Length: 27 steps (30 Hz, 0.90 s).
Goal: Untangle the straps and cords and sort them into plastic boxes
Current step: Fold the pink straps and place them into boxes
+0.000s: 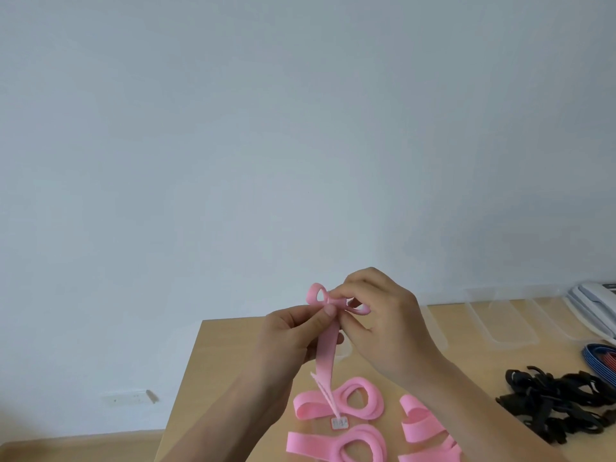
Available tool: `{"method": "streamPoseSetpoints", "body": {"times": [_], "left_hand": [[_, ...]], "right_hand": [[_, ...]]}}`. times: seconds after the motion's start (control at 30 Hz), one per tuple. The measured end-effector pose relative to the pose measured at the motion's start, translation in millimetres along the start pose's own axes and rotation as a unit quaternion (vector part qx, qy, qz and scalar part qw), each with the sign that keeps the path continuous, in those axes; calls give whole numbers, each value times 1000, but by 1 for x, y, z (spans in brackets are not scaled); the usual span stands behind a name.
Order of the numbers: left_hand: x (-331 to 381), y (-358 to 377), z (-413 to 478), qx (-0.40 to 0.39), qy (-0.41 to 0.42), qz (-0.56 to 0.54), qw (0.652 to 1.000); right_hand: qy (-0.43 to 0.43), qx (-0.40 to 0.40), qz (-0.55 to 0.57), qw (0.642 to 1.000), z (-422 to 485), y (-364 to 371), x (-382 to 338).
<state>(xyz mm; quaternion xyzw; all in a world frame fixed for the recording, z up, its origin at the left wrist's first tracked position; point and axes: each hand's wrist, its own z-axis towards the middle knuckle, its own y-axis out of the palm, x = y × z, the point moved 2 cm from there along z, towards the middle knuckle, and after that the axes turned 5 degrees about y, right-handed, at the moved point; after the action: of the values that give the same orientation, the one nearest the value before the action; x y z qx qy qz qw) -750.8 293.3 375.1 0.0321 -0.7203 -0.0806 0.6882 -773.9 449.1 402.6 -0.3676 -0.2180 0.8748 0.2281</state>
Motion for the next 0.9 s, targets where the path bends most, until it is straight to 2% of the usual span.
{"method": "streamPoseSetpoints", "body": {"times": [0.13, 0.23, 0.37, 0.43, 0.57, 0.7, 0.9], "left_hand": [[-3, -1, 3, -5, 12, 0, 1000], [-3, -1, 3, -24, 26, 2, 999], [-2, 0, 4, -3, 40, 15, 999], [-1, 0, 5, -4, 52, 26, 998], [-3, -2, 5, -10, 46, 11, 999], [-6, -2, 5, -10, 19, 16, 1000], [-15, -5, 1, -34, -53, 64, 996]], "right_hand": [[-12, -4, 26, 1000, -2, -1, -1], [15, -20, 75, 997, -2, -3, -1], [169, -54, 200, 964, 1, -2, 5], [197, -84, 170, 962, 2, -2, 8], [136, -114, 79, 981, 3, -5, 6], [148, -114, 97, 978, 2, -5, 5], [188, -66, 99, 975, 0, -8, 12]]}}
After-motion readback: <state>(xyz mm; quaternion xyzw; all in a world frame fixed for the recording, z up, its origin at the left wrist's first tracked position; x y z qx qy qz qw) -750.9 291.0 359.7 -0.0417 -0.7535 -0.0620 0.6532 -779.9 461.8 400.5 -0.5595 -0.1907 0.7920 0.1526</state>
